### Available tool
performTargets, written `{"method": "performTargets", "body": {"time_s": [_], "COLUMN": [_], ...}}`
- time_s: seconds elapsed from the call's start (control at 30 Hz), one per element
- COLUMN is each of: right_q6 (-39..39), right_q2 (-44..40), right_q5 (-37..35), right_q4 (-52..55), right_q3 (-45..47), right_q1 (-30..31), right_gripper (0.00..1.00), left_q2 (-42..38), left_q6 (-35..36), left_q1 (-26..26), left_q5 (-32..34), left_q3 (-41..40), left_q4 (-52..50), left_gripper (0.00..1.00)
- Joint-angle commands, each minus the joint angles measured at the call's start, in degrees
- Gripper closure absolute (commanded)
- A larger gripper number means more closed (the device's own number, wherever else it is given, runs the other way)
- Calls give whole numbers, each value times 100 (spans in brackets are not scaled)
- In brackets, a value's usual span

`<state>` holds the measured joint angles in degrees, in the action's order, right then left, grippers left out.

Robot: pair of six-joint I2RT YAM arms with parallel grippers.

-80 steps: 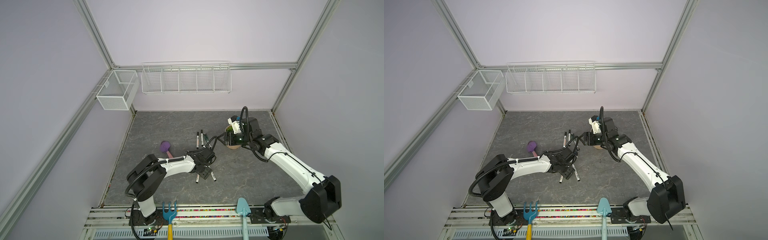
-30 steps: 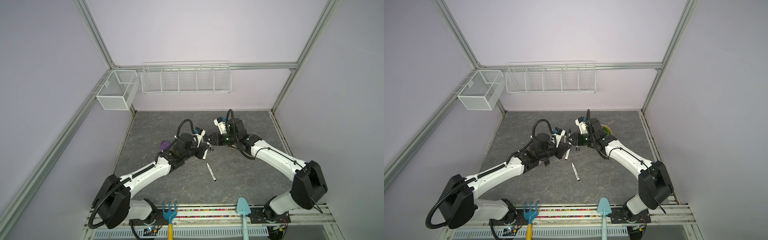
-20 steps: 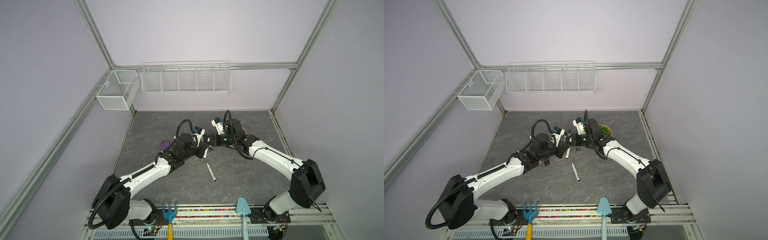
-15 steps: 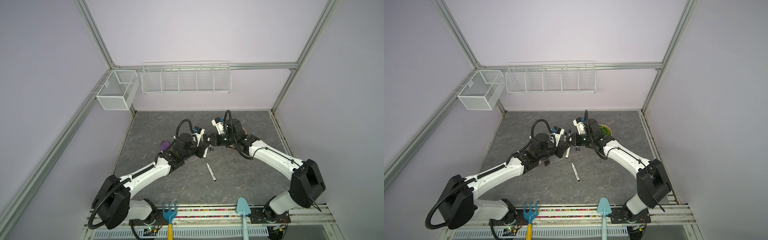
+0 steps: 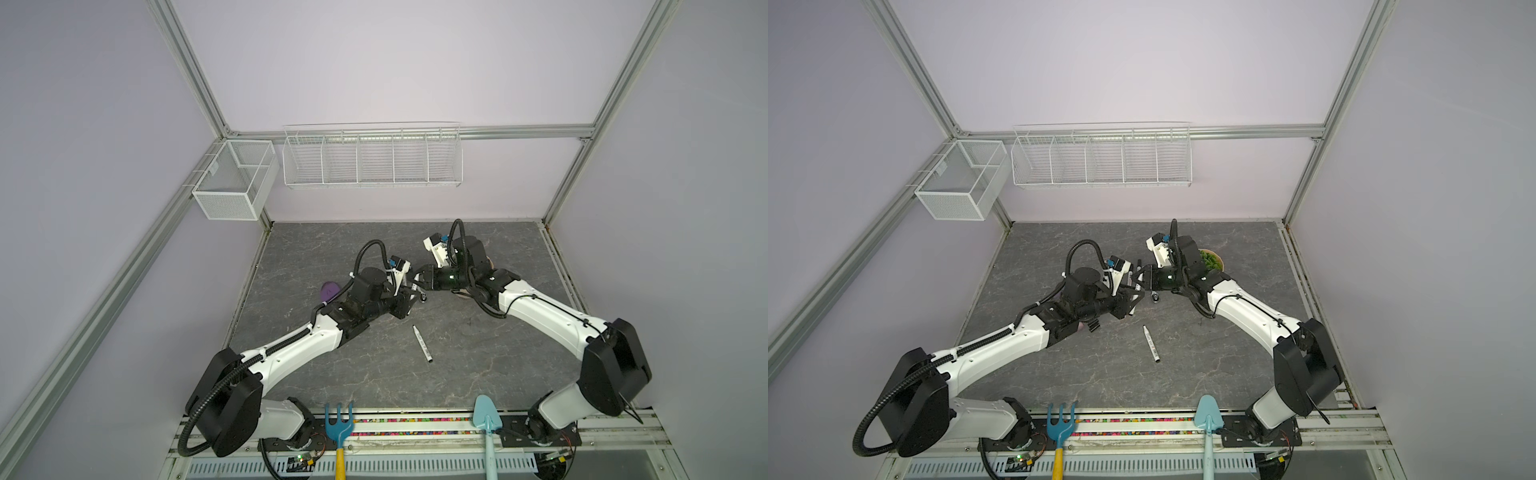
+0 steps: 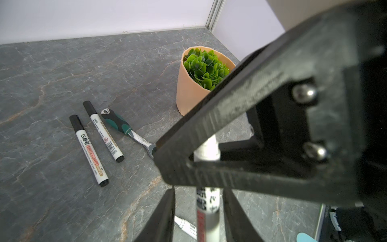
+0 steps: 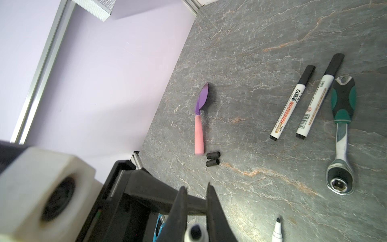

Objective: Insert pens into pen caps
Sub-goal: Pick up a pen from the center of the table.

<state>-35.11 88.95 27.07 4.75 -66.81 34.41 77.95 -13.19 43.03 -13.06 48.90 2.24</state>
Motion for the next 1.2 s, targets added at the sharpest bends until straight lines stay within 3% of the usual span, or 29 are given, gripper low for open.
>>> {"method": "performTargets", "body": {"time_s": [0.0,0.4,0.5,0.63,0.7,0.77,0.83,0.9,1.0,1.17], "right_q6": [-149,-127,-127,-97,-41,118,517,851,1157,1976], "right_q2": [-188,-205,-219,-241,-244,-227,-210,-195,-51,645], "right_q5": [131,145,147,138,132,93,-39,-106,-133,-522], "right_q4": [-206,-133,-139,-117,-75,126,553,790,1055,1922], "right_q3": [70,115,124,124,125,79,-22,-17,36,-420], "right_q1": [-49,-89,-96,-103,-103,-69,43,160,311,960], "right_gripper": [93,93,93,93,93,76,49,33,24,18], "left_q2": [160,390,380,355,326,240,91,-97,-434,-1104], "left_q6": [58,32,36,29,-35,-248,-675,-968,-1436,-2287], "left_q1": [4,4,4,4,4,-3,-5,-84,-412,-1254], "left_q5": [-196,-403,-415,-414,-289,95,1030,1773,2894,4257], "left_q3": [162,461,462,436,381,243,45,-179,-403,-595], "left_q4": [12,128,103,50,55,169,249,284,-160,-1454], "left_gripper": [68,76,83,100,100,100,100,100,100,100]}}
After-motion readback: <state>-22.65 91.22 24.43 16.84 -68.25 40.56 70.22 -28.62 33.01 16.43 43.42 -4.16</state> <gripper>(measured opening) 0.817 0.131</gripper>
